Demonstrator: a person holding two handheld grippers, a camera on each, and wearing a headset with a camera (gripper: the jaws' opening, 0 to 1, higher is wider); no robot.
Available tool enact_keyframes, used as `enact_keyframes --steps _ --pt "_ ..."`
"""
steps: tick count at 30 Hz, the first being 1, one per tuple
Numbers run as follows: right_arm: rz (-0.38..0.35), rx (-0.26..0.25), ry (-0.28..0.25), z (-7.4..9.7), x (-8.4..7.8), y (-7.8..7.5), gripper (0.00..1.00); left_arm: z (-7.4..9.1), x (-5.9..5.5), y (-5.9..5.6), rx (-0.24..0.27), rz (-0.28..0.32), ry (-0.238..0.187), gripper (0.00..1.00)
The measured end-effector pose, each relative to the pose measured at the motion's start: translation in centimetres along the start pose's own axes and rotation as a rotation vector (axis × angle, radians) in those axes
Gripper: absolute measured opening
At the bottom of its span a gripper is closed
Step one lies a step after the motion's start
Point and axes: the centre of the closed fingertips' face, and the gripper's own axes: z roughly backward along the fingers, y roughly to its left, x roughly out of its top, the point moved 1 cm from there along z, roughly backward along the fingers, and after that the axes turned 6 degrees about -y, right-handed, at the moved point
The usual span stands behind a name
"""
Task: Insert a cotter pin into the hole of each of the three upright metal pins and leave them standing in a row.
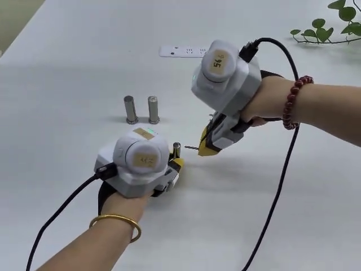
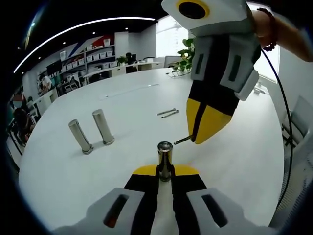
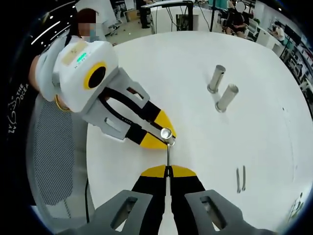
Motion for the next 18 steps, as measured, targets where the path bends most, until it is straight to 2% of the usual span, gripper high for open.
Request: enact_keyframes --steps 18 --pt "0.018 0.004 0.004 -0.37 0.76 -0.19 0.00 -0.13 -0.12 -0.19 -0.010 -0.001 -0.003 0.06"
